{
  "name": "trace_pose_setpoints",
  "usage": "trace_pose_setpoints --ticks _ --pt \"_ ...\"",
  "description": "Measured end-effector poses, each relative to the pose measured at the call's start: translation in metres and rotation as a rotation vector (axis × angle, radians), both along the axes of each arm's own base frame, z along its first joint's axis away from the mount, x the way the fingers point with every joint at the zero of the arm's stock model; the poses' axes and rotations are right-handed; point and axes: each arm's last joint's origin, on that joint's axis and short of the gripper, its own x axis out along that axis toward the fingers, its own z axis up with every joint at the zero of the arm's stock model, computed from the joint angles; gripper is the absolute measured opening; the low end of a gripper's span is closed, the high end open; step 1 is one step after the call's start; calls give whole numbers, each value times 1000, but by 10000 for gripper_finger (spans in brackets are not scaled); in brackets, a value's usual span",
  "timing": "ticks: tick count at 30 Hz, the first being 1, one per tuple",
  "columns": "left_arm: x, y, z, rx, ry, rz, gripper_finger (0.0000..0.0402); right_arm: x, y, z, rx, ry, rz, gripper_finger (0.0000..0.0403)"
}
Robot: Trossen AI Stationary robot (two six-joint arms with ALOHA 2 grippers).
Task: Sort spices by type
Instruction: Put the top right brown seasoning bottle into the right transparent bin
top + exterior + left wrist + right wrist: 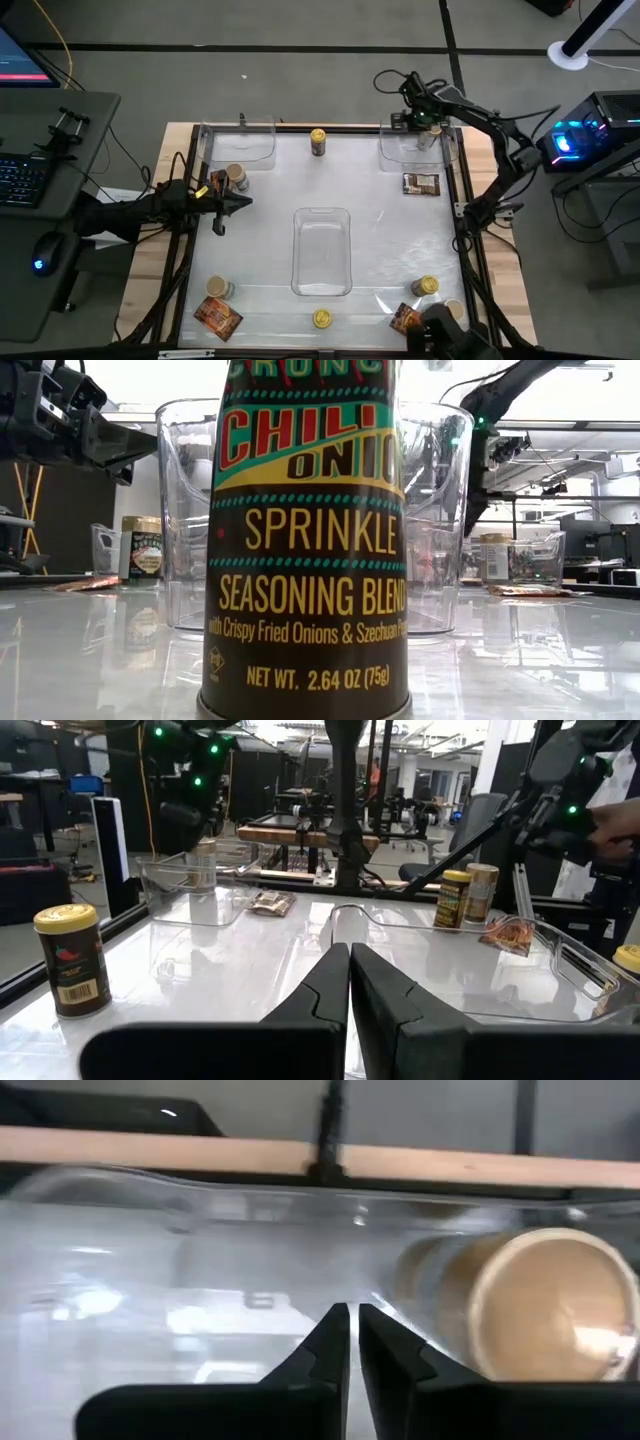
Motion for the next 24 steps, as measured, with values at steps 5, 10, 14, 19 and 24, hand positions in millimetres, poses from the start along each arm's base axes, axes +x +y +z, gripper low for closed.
trace_pose_setpoints --ticks 5,10,14,19,24 --pt "0 0 0 0 0 0 3 -1 -3 -6 6 43 -15 7" --pt "0 0 0 0 0 0 3 -3 -2 -6 -7 88 -19 3" --pt "0 0 0 0 0 0 3 -6 -1 -6 -4 137 -24 1" --pt "0 0 0 0 0 0 3 -9 1 -6 -5 212 -15 1" --pt "0 0 0 0 0 0 3 -12 3 -6 -7 274 -22 1"
